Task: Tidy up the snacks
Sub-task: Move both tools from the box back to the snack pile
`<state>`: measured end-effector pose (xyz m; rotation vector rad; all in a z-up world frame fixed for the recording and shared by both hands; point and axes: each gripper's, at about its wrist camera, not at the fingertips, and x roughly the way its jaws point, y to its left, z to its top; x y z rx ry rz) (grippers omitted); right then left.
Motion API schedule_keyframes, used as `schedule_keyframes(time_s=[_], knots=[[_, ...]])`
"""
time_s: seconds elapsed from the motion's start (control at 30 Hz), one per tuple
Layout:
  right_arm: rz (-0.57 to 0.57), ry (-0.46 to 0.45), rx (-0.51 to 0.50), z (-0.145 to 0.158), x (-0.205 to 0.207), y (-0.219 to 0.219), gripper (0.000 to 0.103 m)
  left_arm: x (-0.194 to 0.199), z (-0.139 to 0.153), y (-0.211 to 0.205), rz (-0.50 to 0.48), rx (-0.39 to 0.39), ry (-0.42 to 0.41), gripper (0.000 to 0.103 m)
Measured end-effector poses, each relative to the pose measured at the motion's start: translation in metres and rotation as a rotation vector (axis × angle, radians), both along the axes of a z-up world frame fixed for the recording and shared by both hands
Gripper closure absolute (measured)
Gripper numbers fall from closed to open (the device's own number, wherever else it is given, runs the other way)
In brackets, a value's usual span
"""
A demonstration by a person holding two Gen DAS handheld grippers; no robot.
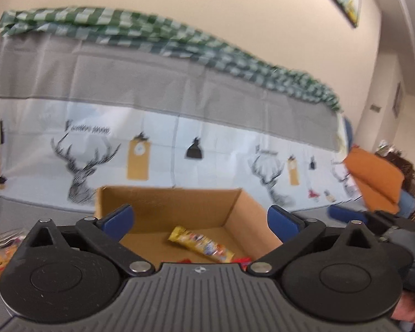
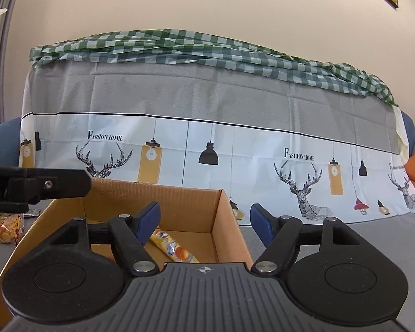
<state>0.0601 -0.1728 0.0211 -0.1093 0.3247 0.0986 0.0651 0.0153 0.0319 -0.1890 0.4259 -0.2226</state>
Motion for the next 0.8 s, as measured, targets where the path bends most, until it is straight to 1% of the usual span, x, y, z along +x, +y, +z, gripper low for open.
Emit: schedule_keyframes(time_s=[0.1,0.17,0.2,0.23,0.3,0.4,0.47,0.53,0.6,0.63,0.67,0.7,0.73,0.77,0.8], knots=[[-0.017,0.005,0.019,0.0,0.002,0.002,0.026,0.012,-0.005,0.012,0.021,0.006,0.111,0.0],[-0.018,0.008,0.028,0.0,0.003,0.004,0.025,0.017,-0.007,0.022,0.072,0.001,0.176,0.0],[-0.016,0.007,0.028,0.0,0.002,0.007,0.025,0.017,-0.007,0.029,0.103,-0.006,0.186,0.0],[-0.012,0.004,0.027,0.0,0.002,0.01,0.025,0.016,-0.005,0.037,0.118,-0.019,0.18,0.0],[-0.002,-0.003,0.026,0.0,0.001,0.016,0.024,0.011,0.0,0.054,0.121,-0.076,0.153,0.0],[0.015,-0.012,0.03,0.001,-0.001,0.027,0.023,0.002,0.007,0.078,0.119,-0.144,0.147,0.0],[0.025,-0.014,0.047,0.003,-0.002,0.034,0.023,-0.004,0.009,0.095,0.133,-0.18,0.141,0.0],[0.034,-0.015,0.069,0.005,-0.003,0.042,0.023,-0.011,0.009,0.113,0.12,-0.227,0.135,0.0],[0.044,-0.012,0.098,0.006,-0.004,0.05,0.023,-0.015,0.01,0.126,0.104,-0.248,0.146,0.001],[0.05,-0.011,0.115,0.007,-0.005,0.055,0.023,-0.017,0.011,0.132,0.09,-0.256,0.147,0.003],[0.058,-0.011,0.133,0.007,-0.005,0.061,0.023,-0.018,0.013,0.138,0.077,-0.246,0.146,0.012],[0.068,-0.011,0.15,0.007,-0.006,0.066,0.023,-0.019,0.017,0.142,0.072,-0.21,0.137,0.018],[0.079,-0.01,0.164,0.008,-0.007,0.073,0.023,-0.022,0.02,0.146,0.078,-0.156,0.127,0.03],[0.091,-0.01,0.18,0.009,-0.008,0.079,0.023,-0.024,0.021,0.15,0.086,-0.106,0.116,0.039],[0.104,-0.01,0.194,0.009,-0.01,0.085,0.023,-0.026,0.02,0.156,0.096,-0.074,0.109,0.043]])
